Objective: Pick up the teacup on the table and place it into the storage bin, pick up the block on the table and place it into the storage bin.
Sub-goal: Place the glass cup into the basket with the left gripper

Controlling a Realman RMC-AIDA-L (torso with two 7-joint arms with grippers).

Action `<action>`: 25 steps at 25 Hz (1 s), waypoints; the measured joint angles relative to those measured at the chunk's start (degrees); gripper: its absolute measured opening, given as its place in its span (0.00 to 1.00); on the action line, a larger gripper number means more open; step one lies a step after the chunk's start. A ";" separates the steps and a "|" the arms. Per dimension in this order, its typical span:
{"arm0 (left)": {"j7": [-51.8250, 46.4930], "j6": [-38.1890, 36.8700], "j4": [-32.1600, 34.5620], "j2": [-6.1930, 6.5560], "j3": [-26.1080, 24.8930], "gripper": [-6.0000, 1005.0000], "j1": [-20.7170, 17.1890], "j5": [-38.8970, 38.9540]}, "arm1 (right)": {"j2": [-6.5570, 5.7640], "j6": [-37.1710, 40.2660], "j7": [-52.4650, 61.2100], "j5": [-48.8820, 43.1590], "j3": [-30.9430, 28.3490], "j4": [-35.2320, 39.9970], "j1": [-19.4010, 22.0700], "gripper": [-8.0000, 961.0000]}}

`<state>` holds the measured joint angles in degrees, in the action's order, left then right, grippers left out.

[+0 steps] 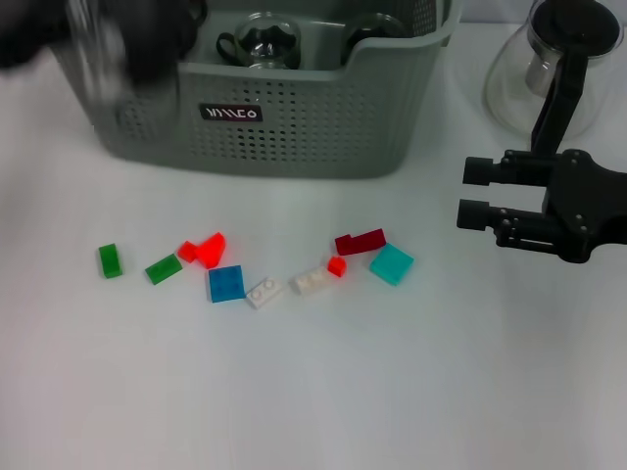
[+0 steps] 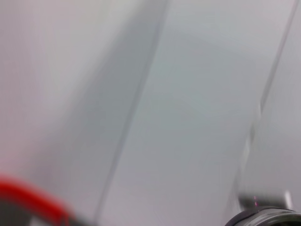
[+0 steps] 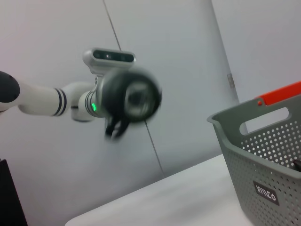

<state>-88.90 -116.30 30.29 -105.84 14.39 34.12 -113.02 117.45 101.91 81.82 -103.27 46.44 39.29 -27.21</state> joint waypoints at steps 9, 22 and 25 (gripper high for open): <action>-14.74 14.28 10.90 -5.75 -3.32 0.04 5.17 13.76 | -0.12 0.28 0.02 -0.01 -0.19 -0.07 0.09 0.64; -35.00 51.86 27.61 -5.03 34.69 0.04 13.76 -9.64 | 0.14 0.10 0.00 -0.01 -0.30 -0.09 0.07 0.64; -34.60 59.99 26.89 -8.02 37.69 0.04 14.61 -19.05 | 0.15 0.05 0.00 0.00 -0.29 -0.09 -0.08 0.64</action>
<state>-123.49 -56.31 57.17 -113.85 52.08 48.73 -132.07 117.60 101.95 81.82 -103.27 46.14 39.20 -27.29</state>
